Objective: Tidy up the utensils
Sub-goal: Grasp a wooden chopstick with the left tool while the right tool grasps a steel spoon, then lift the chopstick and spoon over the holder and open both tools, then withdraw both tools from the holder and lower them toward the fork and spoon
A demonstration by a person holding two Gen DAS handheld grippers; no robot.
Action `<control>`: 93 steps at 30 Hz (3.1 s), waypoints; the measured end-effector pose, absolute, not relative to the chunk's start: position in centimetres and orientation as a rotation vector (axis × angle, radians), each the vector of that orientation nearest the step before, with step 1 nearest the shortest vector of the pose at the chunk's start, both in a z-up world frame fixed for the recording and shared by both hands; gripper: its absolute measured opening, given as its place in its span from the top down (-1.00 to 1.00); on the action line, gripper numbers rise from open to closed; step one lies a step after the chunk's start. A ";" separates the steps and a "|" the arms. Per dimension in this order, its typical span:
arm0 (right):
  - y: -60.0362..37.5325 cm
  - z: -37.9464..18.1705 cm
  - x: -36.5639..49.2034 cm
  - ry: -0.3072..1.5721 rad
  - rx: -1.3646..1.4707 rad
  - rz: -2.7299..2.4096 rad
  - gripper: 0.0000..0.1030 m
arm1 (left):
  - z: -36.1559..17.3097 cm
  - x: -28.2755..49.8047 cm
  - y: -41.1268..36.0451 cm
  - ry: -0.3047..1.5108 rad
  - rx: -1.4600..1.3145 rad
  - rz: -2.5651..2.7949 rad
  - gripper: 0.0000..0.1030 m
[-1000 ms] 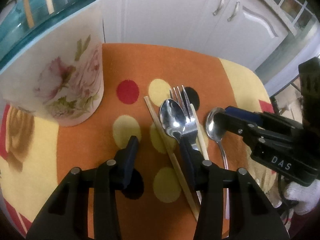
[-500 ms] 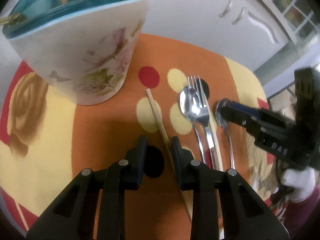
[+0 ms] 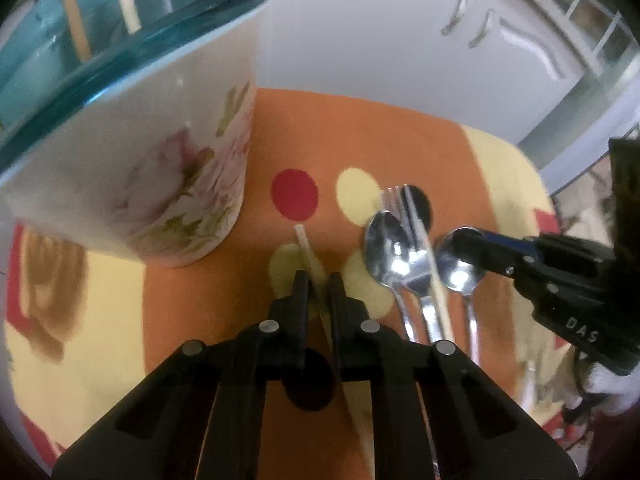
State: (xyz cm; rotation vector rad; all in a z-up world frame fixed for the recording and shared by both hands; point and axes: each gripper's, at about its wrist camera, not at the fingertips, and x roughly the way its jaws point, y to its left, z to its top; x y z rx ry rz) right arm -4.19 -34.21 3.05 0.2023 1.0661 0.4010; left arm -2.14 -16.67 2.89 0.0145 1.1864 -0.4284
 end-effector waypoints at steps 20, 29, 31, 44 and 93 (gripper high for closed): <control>-33.5 13.4 -9.9 0.808 0.089 0.334 0.93 | 15.2 -6.4 -9.4 0.895 -0.146 -0.585 0.92; -31.4 17.8 -10.2 0.721 0.039 0.343 0.93 | 20.1 -6.6 -7.1 0.820 -0.204 -0.589 0.92; -31.0 18.6 -10.0 0.704 0.033 0.346 0.93 | 21.4 -6.4 -6.6 0.804 -0.213 -0.589 0.92; -27.6 23.4 -6.6 0.611 0.003 0.341 0.93 | 30.7 -4.3 -2.8 0.671 -0.224 -0.577 0.92; -22.3 17.4 1.4 0.709 0.015 0.361 0.50 | 20.1 2.2 -2.2 0.776 -0.211 -0.312 0.36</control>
